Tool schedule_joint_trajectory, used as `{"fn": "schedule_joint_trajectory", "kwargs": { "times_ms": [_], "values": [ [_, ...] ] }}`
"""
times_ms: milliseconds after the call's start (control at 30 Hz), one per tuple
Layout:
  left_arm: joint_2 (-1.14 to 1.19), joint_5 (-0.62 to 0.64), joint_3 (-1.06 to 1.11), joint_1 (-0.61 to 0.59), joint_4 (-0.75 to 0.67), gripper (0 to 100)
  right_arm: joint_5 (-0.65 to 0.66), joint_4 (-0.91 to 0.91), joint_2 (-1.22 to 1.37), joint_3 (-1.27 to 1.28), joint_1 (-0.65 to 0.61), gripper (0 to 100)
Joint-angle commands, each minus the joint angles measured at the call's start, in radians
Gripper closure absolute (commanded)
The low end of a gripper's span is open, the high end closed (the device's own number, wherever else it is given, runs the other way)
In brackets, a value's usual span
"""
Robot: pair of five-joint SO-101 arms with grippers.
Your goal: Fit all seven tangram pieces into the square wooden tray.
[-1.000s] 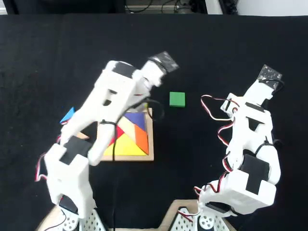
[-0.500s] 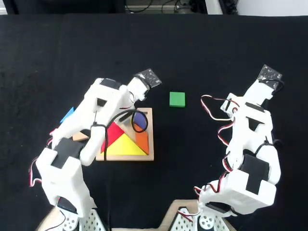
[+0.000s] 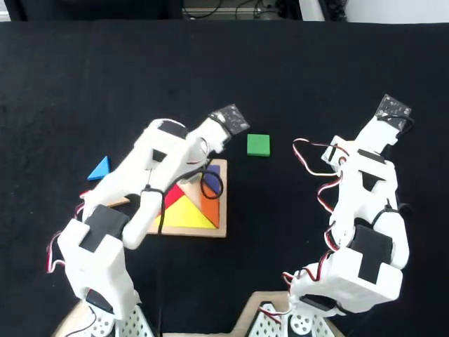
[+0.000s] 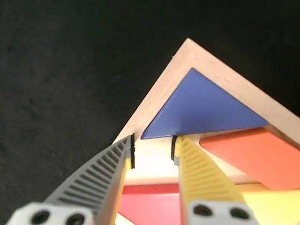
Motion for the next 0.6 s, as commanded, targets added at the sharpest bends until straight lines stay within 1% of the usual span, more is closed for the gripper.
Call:
{"fn": "schedule_joint_trajectory", "kwargs": {
  "times_ms": [0, 167, 333, 367, 433, 567],
  "values": [
    [-0.011, 0.003, 0.022, 0.068, -0.009, 83, -0.003, -0.015, -0.042, -0.065, -0.017, 98.7],
    [-0.012, 0.000, 0.007, 0.053, -0.009, 83, -0.003, -0.015, -0.042, -0.065, -0.017, 98.7],
    [-0.012, 0.003, -0.044, -0.028, -0.008, 83, -0.003, -0.015, -0.042, -0.065, -0.017, 98.7],
    [-0.012, 0.003, -0.048, -0.038, 0.014, 83, -0.003, -0.015, -0.042, -0.065, -0.017, 98.7],
    [-0.012, 0.003, -0.059, -0.031, 0.109, 83, -0.003, -0.015, -0.042, -0.065, -0.017, 98.7],
    [-0.014, 0.003, -0.059, 0.033, 0.232, 84, -0.003, -0.015, -0.042, -0.065, -0.017, 98.7]
  ]
}}
